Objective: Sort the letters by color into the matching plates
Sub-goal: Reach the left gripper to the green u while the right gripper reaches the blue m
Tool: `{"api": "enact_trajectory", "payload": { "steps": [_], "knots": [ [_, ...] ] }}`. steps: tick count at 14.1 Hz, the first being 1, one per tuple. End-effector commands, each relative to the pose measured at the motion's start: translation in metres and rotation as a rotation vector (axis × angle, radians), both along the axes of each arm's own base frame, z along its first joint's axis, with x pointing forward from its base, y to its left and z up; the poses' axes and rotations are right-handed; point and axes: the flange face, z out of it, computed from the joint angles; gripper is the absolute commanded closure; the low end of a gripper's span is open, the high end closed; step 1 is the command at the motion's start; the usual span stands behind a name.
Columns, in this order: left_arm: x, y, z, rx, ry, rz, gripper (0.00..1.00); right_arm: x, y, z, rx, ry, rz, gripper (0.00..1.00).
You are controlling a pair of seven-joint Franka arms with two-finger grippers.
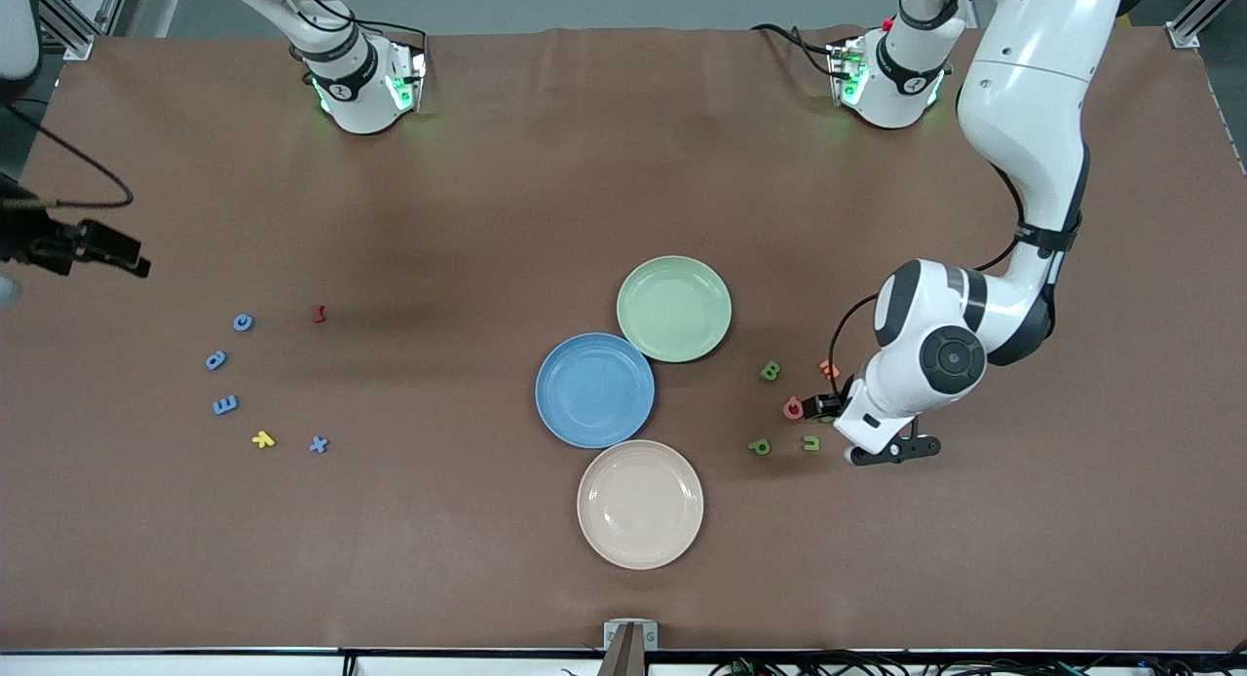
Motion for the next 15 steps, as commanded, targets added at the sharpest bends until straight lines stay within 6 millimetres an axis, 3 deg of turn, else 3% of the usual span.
{"api": "enact_trajectory", "payload": {
  "steps": [1, 3, 7, 11, 15],
  "knots": [
    [0.007, -0.008, -0.01, 0.005, -0.042, -0.003, 0.05, 0.019, -0.015, -0.026, 0.001, 0.036, -0.017, 0.0],
    [0.011, -0.009, -0.021, 0.009, -0.05, -0.01, 0.08, 0.029, -0.04, -0.058, -0.002, 0.02, -0.046, 0.0],
    [0.021, -0.012, -0.038, 0.018, -0.075, -0.029, 0.12, 0.038, -0.067, -0.118, -0.051, 0.018, -0.013, 0.0],
    [0.028, -0.019, -0.042, 0.011, -0.086, -0.031, 0.14, 0.042, -0.084, -0.177, -0.061, -0.039, 0.006, 0.0],
    [0.033, -0.023, -0.047, 0.009, -0.092, -0.035, 0.23, 0.039, -0.105, -0.232, -0.065, -0.07, 0.003, 0.0]
  ]
}}
